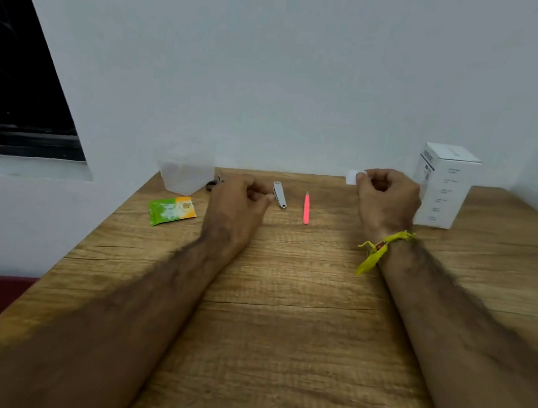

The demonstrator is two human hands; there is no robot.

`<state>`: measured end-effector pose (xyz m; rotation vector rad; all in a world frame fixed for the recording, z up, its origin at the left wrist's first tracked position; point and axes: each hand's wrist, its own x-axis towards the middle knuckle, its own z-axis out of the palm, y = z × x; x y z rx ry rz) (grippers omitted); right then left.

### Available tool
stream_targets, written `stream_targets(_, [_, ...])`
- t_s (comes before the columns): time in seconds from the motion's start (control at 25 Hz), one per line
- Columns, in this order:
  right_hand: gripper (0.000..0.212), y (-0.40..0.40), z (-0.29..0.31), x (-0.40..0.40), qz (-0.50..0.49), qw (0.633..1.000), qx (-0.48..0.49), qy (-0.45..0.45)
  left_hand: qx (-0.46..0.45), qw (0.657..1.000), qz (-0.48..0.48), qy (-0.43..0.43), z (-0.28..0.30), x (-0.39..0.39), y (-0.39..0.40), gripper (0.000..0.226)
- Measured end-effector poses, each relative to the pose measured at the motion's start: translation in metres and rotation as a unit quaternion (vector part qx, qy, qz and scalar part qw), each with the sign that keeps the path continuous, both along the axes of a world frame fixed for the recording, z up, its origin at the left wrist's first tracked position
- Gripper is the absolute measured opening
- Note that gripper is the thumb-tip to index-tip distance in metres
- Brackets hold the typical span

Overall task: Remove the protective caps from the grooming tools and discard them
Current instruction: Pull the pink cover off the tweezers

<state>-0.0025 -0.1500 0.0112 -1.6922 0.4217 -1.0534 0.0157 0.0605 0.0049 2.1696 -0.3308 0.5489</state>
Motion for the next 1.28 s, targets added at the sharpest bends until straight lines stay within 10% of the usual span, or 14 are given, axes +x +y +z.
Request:
stream_targets(0.36, [0.006,0.012,-0.011,0.007,0.045,0.998,-0.037,0.005,0.086,0.994,-0.023,0.070,0.003,0.007,-0.065,0.041])
stream_targets(0.72, [0.006,0.006,-0.015,0.018,0.049,0.998,0.023,0.019,0.150,0.982,0.020,0.109,0.009,0.019,-0.084,0.030])
stream_targets(0.96, [0.016,0.008,-0.007,0.007,0.091,0.990,0.109,-0.004,0.003,0.993,-0.032,0.114,0.014,-0.007,-0.048,0.015])
stream_targets(1.08, [0.016,0.017,0.001,0.000,0.151,0.976,0.159,0.001,-0.223,0.950,-0.102,0.191,0.011,-0.019,-0.029,0.025])
stream_targets(1.28, [0.013,0.038,0.008,-0.013,0.294,0.923,0.248,0.031,-0.296,0.924,-0.149,0.192,-0.001,-0.013,-0.022,0.034])
